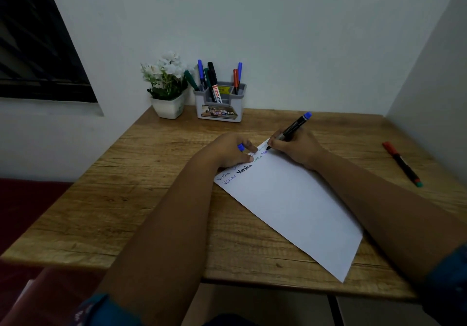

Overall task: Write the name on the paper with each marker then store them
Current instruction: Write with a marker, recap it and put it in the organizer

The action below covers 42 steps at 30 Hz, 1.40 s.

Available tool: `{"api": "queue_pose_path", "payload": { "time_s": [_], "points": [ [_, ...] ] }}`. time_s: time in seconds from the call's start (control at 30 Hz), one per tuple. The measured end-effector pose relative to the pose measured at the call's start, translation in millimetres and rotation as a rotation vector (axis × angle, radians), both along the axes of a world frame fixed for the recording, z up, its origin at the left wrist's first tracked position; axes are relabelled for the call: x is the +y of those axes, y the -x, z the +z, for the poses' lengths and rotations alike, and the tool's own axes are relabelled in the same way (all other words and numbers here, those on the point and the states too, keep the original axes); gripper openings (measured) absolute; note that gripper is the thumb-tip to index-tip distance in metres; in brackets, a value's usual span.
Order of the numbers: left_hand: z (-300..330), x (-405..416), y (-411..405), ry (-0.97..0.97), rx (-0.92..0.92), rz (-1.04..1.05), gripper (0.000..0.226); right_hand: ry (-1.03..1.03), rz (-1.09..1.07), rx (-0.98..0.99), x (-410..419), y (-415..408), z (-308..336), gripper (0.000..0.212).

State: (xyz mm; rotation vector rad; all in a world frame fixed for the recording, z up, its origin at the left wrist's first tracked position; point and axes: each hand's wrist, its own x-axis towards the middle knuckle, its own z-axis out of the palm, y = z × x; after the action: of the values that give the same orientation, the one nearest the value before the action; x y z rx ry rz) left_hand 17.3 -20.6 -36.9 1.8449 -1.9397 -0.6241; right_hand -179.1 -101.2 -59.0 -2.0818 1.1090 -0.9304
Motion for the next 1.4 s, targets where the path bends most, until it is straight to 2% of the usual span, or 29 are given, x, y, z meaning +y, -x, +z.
{"api": "queue_pose_path", "payload": {
  "time_s": [0.23,0.37,0.73,0.93,1.07,1.4],
  "points": [
    [-0.5,-0.4,0.2,0.003,-0.003,0.0,0.036,0.003,-0.01,0.032,1.3,0.1,0.4,0.006],
    [-0.5,-1.0,0.3,0.0,0.006,-0.001,0.037,-0.049,-0.003,-0.041,1.3,1.0,1.3,0.007],
    [0.9,0.8,0.9,0.009,-0.005,-0.008,0.036,-0.013,-0.037,0.039,3.3,-1.3,2.1,0.008],
    [0.2,1.1,0.6,0.014,0.003,-0.002,0.037,-0.102,-0.077,-0.114,-2.5,1.9,0.2,0.011],
    [0.2,-0.4,0.7,0.005,-0.007,-0.002,0.037,-0.038,-0.057,-0.023,-0.5,0.9,1.3,0.008],
    [0.2,-0.7,1.5,0.002,-0.006,0.002,0.037,-0.035,-0.074,0.026,-0.8,0.0,1.4,0.008]
  ]
}}
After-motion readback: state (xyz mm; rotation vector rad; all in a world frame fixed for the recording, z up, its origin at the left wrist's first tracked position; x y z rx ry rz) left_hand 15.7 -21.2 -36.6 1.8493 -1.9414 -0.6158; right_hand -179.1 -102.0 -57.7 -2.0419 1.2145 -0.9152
